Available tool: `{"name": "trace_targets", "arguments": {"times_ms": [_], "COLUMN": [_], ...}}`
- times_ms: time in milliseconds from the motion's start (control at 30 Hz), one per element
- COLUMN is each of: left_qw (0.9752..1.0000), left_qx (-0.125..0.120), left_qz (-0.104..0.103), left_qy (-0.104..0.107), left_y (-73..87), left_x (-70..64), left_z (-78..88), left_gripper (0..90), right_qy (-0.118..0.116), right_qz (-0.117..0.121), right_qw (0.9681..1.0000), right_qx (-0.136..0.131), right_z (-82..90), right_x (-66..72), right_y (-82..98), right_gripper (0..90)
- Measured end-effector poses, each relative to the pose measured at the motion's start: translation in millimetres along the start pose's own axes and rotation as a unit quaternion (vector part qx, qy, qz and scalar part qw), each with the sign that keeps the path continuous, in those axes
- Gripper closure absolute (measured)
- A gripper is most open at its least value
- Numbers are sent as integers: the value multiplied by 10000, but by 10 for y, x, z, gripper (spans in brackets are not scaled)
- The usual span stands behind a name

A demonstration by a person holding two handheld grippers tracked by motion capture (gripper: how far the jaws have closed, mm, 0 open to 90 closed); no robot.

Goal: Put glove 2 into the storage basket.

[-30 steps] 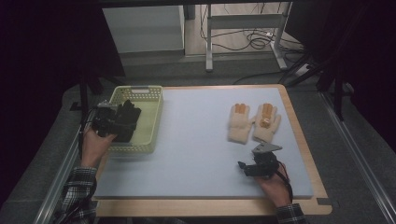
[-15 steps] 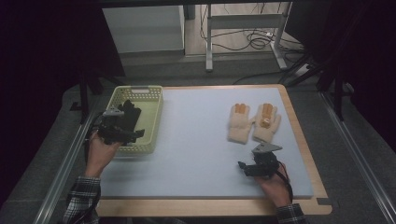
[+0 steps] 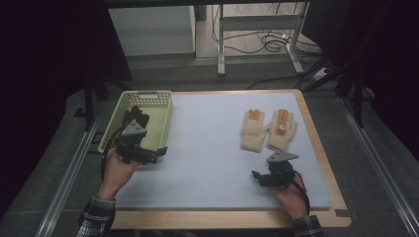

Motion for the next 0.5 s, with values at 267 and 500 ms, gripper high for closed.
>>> {"name": "trace_targets", "arguments": {"times_ms": [267, 500], "left_qw": [9996, 9985], "left_qx": [-11, 88], "left_qz": [-215, -430], "left_qy": [195, 321], "left_y": [65, 232], "left_x": [-314, -565], "left_z": [-116, -251], "left_gripper": [0, 0], "right_qy": [2, -3], "right_qz": [-3, -1], "right_qw": [10000, 10000], "right_qx": [1, 3], "right_z": [1, 0], "right_x": [2, 0], "right_y": [0, 0], "right_gripper": [198, 198]}}
Point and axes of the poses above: each handheld gripper's, and its own axes: z roughly backward along the jaws, y roughly out of its underside, x roughly to its left, the point moved 4 cm from there along -z, roughly forward along the jaws, and after that the axes turned 12 degrees about -x, right-handed, at the moved point
